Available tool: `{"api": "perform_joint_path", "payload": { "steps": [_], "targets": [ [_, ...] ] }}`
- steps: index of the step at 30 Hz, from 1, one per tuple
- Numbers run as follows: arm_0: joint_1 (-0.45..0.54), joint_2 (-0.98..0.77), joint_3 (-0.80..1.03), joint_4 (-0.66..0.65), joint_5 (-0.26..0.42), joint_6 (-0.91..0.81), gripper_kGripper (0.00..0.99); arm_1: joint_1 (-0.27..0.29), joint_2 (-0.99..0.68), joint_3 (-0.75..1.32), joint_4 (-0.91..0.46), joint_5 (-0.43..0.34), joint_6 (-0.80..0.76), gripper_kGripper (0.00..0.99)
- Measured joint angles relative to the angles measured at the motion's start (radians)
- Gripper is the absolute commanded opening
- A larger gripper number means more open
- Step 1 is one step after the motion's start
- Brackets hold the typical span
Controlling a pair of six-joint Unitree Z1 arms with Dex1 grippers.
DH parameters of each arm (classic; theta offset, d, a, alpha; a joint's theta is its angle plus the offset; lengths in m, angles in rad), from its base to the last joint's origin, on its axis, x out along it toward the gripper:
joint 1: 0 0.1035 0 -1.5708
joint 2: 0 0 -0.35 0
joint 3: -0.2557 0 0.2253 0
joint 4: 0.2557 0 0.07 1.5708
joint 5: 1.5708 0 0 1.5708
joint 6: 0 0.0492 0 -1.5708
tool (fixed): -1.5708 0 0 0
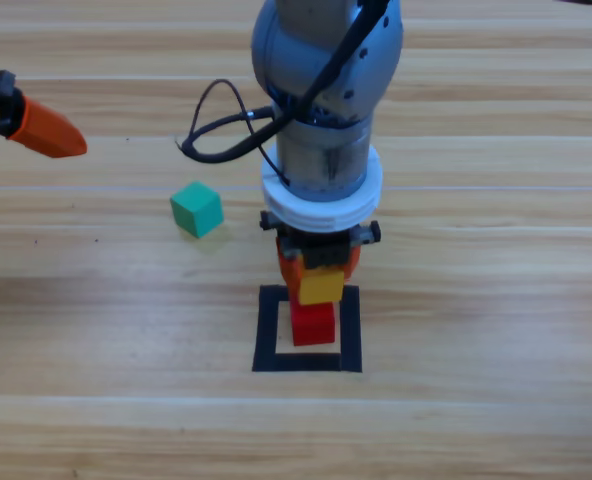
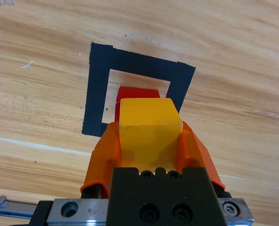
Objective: Stack the blocks in the rectangular block: red at the bottom, yellow in the middle, green on top
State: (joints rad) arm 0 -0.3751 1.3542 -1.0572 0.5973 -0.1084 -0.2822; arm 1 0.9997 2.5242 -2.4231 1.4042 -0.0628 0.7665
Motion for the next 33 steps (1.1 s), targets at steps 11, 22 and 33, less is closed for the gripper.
{"api": "perform_joint_path", "payload": {
  "steps": [11, 22, 33],
  "targets": [
    [0.0, 0.038, 0.019, -0.023, -0.014, 0.0, 0.99, 0.027, -0.001, -0.015, 0.012, -0.016, 0.052, 0.167],
    [0.0, 0.062, 0.024, -0.039, -0.024, 0.0, 0.99, 0.049, -0.001, -0.016, 0.014, -0.018, 0.081, 0.167],
    [0.0, 0.062, 0.04, -0.05, -0.029, 0.0, 0.99, 0.049, -0.001, -0.016, 0.015, -0.049, 0.084, 0.167]
  ]
}}
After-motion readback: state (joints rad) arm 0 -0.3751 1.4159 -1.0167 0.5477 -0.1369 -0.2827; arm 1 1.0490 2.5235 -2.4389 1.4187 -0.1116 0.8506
